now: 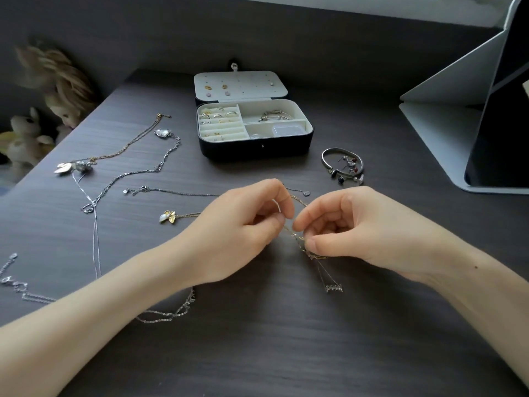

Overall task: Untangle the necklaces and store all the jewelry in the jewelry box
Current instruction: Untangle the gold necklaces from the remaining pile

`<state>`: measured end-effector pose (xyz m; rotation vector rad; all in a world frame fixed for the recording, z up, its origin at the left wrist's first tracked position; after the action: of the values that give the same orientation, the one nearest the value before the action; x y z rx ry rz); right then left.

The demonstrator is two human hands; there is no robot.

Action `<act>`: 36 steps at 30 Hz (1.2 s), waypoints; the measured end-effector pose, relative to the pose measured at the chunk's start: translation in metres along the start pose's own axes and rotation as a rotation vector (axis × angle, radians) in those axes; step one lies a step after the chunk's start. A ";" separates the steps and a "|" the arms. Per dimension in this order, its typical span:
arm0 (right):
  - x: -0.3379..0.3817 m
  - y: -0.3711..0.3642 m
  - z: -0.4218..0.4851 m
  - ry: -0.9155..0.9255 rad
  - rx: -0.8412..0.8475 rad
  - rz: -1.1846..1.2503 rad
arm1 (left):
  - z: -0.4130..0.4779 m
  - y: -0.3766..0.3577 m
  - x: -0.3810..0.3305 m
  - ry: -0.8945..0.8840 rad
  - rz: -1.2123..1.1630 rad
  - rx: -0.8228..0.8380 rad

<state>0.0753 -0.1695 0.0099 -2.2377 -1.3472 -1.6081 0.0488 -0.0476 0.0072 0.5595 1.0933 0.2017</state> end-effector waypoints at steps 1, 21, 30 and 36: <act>0.002 -0.001 -0.001 0.027 -0.030 -0.051 | 0.000 0.000 -0.001 -0.004 0.014 0.010; 0.008 0.001 -0.005 0.121 -0.057 0.079 | 0.000 -0.001 -0.004 -0.069 0.138 0.028; 0.010 0.012 -0.007 0.114 -0.096 0.148 | -0.001 -0.004 -0.004 0.061 0.022 0.117; 0.006 0.008 -0.005 0.084 -0.041 0.132 | -0.001 -0.002 -0.001 0.064 0.097 0.114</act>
<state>0.0772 -0.1732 0.0205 -2.2034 -1.1314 -1.6780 0.0471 -0.0493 0.0071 0.7130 1.1451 0.2444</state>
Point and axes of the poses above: each hand's wrist, its own z-axis towards the middle knuckle, its own y-axis out of the back of the hand, x = y × z, the point moved 7 cm from there along z, towards the middle knuckle, and after that the axes turned 12 degrees about -y, right-handed, at the moved point
